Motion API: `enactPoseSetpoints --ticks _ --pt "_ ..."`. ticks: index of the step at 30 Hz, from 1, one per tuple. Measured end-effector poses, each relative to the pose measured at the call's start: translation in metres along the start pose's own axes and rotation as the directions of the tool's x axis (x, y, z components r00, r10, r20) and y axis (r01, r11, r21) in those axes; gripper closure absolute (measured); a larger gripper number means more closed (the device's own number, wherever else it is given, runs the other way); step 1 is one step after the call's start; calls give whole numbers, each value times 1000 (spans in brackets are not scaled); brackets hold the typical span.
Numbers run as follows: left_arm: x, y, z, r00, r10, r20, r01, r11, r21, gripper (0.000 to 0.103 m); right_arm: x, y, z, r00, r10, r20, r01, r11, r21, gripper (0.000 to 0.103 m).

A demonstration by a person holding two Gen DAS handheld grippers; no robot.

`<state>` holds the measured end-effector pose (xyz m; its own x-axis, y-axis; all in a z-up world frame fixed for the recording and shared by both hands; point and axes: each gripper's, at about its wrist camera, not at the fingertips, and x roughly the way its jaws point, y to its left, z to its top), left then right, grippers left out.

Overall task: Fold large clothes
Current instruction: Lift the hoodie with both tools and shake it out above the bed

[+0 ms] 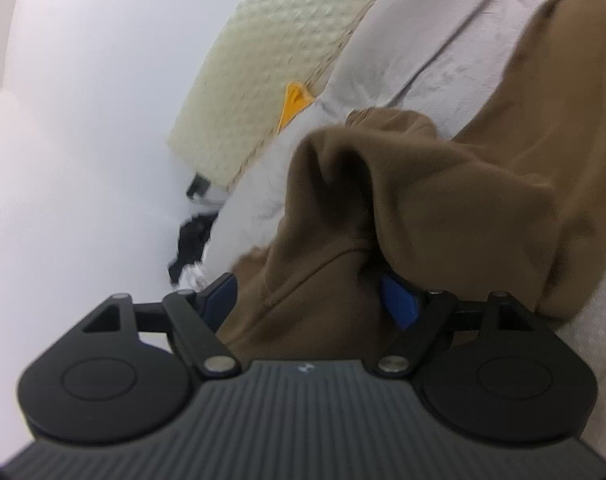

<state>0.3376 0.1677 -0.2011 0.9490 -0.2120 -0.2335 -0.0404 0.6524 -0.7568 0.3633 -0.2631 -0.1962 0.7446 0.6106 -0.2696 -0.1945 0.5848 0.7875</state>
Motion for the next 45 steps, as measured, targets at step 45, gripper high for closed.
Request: enactPoseSetpoints --ticks 45 --pt "-10 -45 -60 983 -76 -168 93 991 96 31 32 23 6 1000 -13 -8 11 974 -228 42"
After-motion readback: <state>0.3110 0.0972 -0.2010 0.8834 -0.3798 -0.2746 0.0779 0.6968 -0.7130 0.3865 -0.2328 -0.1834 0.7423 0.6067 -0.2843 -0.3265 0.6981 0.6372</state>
